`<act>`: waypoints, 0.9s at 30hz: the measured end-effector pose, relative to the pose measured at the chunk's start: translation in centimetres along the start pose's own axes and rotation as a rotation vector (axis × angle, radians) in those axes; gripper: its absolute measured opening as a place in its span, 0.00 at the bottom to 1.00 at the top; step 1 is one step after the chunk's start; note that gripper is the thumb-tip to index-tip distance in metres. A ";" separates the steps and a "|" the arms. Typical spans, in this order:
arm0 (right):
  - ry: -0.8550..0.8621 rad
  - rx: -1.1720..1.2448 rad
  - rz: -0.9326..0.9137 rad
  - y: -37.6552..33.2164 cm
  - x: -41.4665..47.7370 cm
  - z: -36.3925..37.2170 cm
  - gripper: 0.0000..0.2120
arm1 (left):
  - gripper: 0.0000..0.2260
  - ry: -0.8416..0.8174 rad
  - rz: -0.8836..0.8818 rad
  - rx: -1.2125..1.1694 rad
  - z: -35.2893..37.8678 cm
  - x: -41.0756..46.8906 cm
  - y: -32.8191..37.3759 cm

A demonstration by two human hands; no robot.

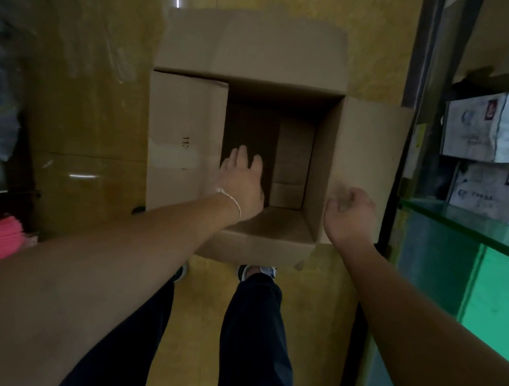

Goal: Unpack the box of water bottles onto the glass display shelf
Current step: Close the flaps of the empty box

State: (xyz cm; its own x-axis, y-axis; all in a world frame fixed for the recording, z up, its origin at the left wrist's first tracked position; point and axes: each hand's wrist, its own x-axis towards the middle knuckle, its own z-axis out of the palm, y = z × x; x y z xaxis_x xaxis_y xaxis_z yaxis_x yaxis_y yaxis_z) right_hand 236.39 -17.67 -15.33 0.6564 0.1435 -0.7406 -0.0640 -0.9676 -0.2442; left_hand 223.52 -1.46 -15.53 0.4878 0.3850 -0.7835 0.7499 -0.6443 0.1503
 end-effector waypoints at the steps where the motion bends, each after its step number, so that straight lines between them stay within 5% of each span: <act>1: -0.002 0.013 0.015 0.3 0.3 -0.3 0.29 | 0.32 0.007 0.038 0.010 0.0 -0.2 1.2; 12: -0.083 0.158 0.152 3.9 5.1 -2.8 0.67 | 0.27 -0.034 0.243 -0.142 0.0 1.4 10.1; 22: 0.074 0.177 0.144 4.0 3.6 -3.8 0.63 | 0.29 -0.139 0.286 -0.153 -1.0 -0.1 7.0; 27: 0.235 -0.010 0.196 1.5 -1.1 -5.0 0.44 | 0.28 -0.151 0.297 -0.156 -3.1 -2.9 4.8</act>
State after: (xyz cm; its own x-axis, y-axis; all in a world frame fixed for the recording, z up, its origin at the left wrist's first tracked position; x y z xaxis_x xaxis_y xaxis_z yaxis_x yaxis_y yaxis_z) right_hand 239.31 -20.31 -11.72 0.7884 -0.0974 -0.6074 -0.2002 -0.9743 -0.1036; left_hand 227.08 -3.63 -10.71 0.6315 0.0865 -0.7705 0.6504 -0.6002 0.4656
